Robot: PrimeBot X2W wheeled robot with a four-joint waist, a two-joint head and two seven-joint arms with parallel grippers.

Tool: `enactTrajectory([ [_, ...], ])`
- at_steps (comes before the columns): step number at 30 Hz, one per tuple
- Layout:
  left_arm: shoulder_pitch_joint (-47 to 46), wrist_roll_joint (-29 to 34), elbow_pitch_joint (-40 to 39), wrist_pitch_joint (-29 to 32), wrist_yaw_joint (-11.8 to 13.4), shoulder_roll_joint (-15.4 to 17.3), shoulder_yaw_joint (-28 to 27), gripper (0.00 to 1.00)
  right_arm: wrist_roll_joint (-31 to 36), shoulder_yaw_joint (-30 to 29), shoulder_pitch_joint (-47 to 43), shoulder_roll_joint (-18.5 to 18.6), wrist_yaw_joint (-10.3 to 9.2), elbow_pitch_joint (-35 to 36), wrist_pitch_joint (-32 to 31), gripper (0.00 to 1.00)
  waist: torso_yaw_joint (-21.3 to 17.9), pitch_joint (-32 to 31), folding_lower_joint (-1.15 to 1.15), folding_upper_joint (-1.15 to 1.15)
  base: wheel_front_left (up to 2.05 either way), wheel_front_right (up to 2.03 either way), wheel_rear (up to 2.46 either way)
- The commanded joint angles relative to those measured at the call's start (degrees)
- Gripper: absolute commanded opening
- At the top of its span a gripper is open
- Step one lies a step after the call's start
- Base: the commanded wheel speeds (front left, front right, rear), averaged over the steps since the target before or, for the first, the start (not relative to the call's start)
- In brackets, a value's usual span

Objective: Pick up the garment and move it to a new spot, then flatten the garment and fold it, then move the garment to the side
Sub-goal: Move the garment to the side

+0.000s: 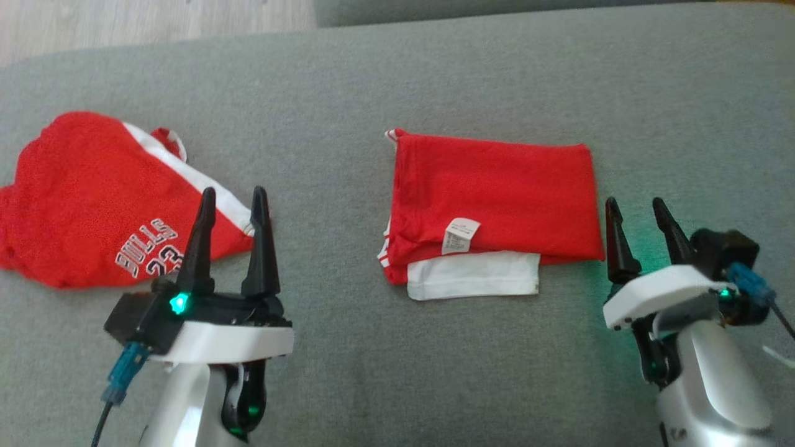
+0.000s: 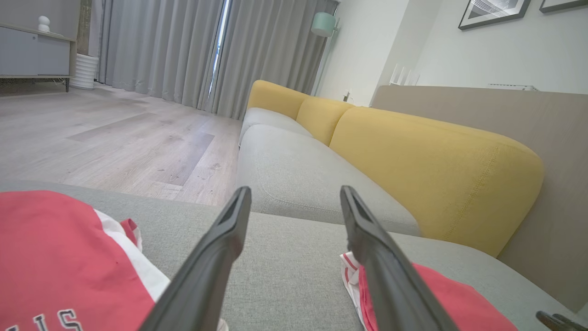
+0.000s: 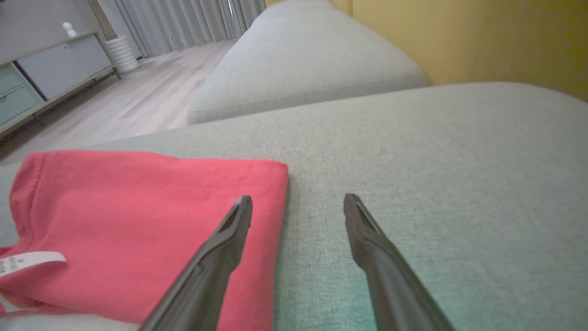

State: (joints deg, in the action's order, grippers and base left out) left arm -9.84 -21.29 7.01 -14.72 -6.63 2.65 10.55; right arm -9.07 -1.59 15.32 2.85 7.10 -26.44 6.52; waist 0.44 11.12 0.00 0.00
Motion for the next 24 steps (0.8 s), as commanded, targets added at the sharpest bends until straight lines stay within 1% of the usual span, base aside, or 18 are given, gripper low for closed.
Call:
enactTrajectory([
  [1,-2.46,-0.40,-1.77,-0.28,-0.32,0.22,-1.15,1.00,-0.50,1.45,2.65,0.03,0.39,0.38,-0.28,1.00,1.03,1.33,0.00,0.00,0.00,0.00,0.00],
  [5,-3.35,-0.42,-1.50,-0.28,-0.39,0.22,-0.55,1.00,-3.35,3.05,5.45,0.03,0.39,-4.75,-1.71,1.00,2.03,2.79,0.00,0.00,0.00,0.00,0.00],
  [6,-3.77,-0.46,-1.43,-0.28,-0.42,0.22,-0.30,1.00,-4.14,3.77,6.64,0.03,0.39,-7.63,-2.62,1.00,2.44,3.30,0.00,0.00,0.00,0.00,0.00],
  [10,-4.31,-0.45,-1.31,-0.28,-0.45,0.22,0.10,1.00,-4.40,5.47,8.68,0.03,0.39,-12.51,-3.03,1.00,2.94,3.85,0.00,0.00,0.00,0.00,0.00],
  [12,-4.49,-0.36,-1.22,-0.28,-0.46,0.22,0.08,1.00,-3.45,6.09,9.51,0.03,0.39,-14.33,-2.59,0.99,2.88,3.94,0.00,0.00,0.00,0.00,0.00],
  [13,-4.59,-0.27,-1.15,-0.28,-0.47,0.22,0.04,1.00,-2.26,6.07,9.98,0.03,0.39,-15.04,-2.02,0.07,2.75,3.94,0.00,0.00,0.00,0.00,0.00],
  [14,-4.70,-0.15,-1.11,-0.28,-0.47,0.22,0.03,1.00,-0.99,5.92,10.44,0.03,0.39,-15.56,-1.28,0.00,2.57,3.90,0.00,0.00,0.00,0.00,0.00],
  [20,-4.97,0.64,-1.25,-0.28,-0.53,0.22,0.30,1.00,2.88,5.13,12.64,0.03,0.39,-16.70,1.90,0.00,0.07,2.88,0.00,0.00,0.00,0.00,0.00],
  [24,-5.20,1.12,-1.61,-0.28,-0.58,0.22,1.09,1.00,8.48,4.14,13.24,0.28,0.39,-15.17,3.22,0.00,-2.46,2.08,0.00,0.00,0.00,0.00,0.00],
])
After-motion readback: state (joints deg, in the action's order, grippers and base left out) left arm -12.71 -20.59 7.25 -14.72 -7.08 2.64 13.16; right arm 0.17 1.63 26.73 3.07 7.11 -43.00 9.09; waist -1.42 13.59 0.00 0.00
